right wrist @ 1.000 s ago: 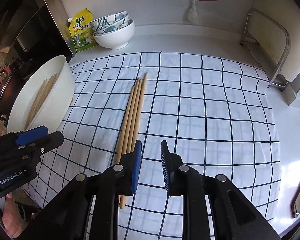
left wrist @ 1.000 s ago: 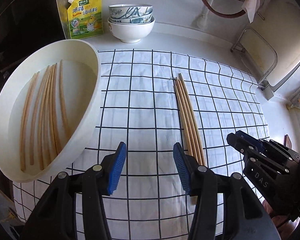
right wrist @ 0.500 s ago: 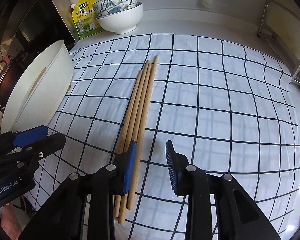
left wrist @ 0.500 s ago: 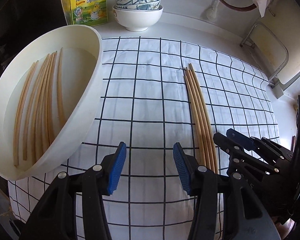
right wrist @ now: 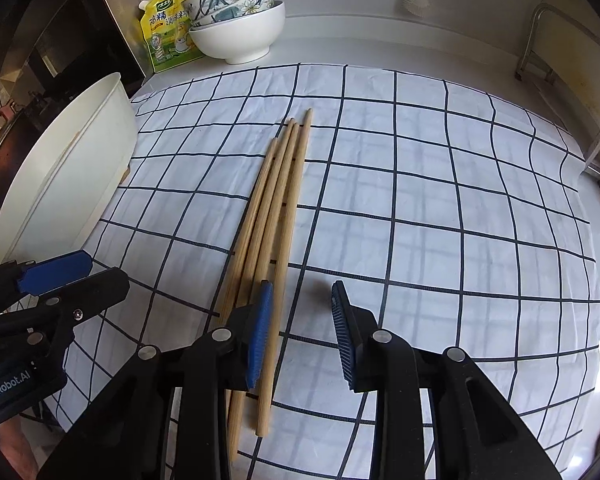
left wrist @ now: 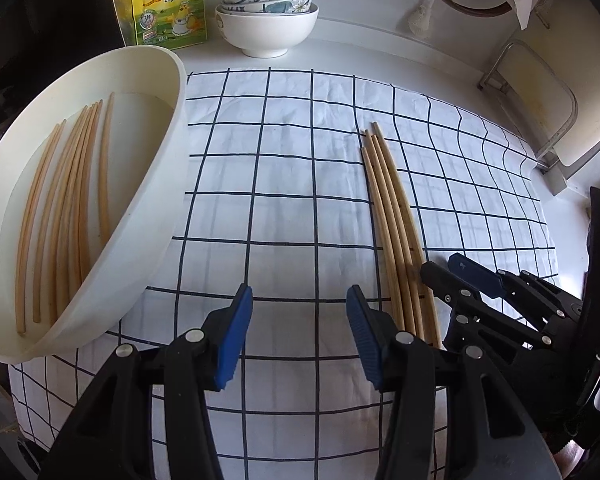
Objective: Organize utensils
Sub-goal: 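Move both open tools back over the remaining chopsticks on the cloth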
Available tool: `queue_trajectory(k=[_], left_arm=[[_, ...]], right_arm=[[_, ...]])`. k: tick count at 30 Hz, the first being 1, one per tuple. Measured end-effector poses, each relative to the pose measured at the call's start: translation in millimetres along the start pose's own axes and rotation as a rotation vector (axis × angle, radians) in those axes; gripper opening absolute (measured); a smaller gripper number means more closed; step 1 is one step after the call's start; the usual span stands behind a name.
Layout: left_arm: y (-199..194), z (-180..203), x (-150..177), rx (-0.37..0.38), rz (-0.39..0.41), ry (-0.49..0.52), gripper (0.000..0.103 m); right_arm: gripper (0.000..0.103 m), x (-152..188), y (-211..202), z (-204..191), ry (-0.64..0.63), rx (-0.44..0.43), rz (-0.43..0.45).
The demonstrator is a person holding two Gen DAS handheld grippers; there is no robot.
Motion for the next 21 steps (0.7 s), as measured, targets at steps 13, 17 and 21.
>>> queue_trajectory(k=[13,17,21], left_arm=[[20.9,36.0,1.7,0.031,-0.018,0.031,0.048],[26.7,43.4,0.5,0.034,-0.017,0.037,0.048],[34.9,47.8,-0.2,0.012,-0.019,0.053,0.049]], right_arm=[[0.029,19.5,-19.1,44.8,0.074,0.042,0.01],[0.029,19.7,-26.1,47.1,0.079,0.026,0.033],[0.03,18.2,-29.4,47.4,0.071,0.026,0.045]])
Point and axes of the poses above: each gripper's, at about its wrist camera, not at the fingertips, and y roughly the way its jaws point, z to its right, x to its underside, the point moved 9 cm from there along y, roughly the way its jaws point, and after that the axes turned 4 degrees about -x, right-handed, at the moved point
